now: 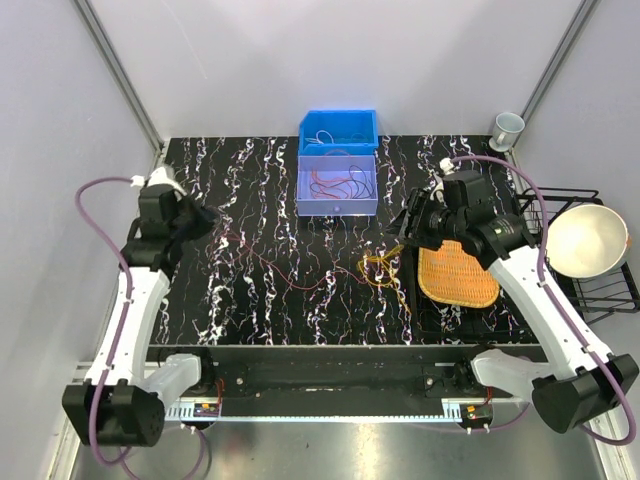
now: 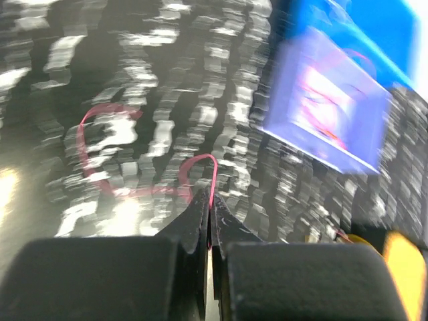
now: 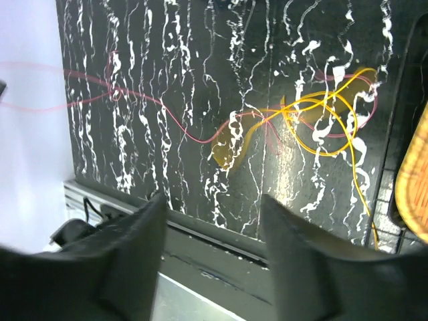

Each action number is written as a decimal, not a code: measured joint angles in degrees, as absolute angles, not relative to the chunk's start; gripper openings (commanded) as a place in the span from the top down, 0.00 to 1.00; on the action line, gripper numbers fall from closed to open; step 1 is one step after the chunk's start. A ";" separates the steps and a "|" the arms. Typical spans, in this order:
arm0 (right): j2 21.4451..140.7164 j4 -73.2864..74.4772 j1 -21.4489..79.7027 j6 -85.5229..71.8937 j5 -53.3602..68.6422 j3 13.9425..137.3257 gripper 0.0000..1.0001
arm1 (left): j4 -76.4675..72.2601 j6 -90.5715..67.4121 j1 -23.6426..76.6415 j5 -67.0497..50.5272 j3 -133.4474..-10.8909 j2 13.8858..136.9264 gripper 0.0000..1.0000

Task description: Untangle the cables

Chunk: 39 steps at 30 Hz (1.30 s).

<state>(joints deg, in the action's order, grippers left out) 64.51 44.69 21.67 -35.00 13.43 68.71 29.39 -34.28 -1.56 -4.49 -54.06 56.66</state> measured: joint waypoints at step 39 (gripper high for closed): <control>86.78 -2.52 41.69 -30.41 23.20 58.15 0.31 | 8.03 -45.52 12.53 -30.26 -87.88 65.08 1.00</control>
<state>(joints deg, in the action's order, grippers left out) 86.78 -2.52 41.69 -30.41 23.20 58.15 8.03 -45.52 12.53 -30.26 -87.88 65.08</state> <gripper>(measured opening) 0.688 0.005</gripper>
